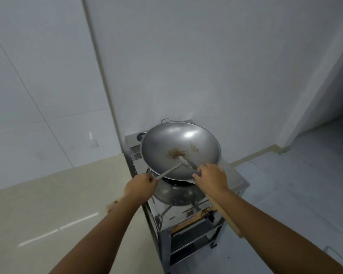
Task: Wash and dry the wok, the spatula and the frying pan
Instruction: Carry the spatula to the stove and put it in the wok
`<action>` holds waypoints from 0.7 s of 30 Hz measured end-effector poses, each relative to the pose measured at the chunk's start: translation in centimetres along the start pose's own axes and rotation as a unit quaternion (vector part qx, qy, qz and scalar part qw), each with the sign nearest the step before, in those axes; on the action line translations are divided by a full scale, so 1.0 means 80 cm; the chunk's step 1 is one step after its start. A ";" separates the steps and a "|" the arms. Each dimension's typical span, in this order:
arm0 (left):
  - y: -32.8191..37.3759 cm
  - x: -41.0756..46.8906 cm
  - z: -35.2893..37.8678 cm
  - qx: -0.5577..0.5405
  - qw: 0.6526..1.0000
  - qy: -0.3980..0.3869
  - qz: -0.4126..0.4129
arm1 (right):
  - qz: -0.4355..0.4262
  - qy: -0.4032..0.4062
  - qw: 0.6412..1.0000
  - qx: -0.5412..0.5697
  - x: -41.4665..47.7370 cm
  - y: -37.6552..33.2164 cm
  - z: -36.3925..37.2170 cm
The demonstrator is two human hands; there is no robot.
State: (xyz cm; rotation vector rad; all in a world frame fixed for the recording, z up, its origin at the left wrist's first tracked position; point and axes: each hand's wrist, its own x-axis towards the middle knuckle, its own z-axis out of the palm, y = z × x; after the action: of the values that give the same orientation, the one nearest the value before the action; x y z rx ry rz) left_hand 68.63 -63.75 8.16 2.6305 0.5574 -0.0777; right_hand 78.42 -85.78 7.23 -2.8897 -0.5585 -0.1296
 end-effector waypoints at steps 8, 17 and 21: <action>0.087 0.038 0.046 -0.330 0.924 -0.078 -0.179 | 0.103 -0.235 0.930 0.264 -0.001 0.059 0.019; 0.142 0.035 0.081 -0.531 0.804 -0.034 -0.266 | 0.060 -0.215 0.929 0.296 0.004 0.064 0.014; 0.155 0.030 0.089 -0.561 0.780 -0.045 -0.272 | 0.049 -0.212 0.930 0.297 0.006 0.074 0.012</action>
State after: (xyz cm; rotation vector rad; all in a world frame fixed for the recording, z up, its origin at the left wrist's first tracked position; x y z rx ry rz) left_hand 76.00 -76.14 6.61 1.2458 0.9376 -0.0280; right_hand 81.17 -90.76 5.33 -2.3314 -0.4183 0.5911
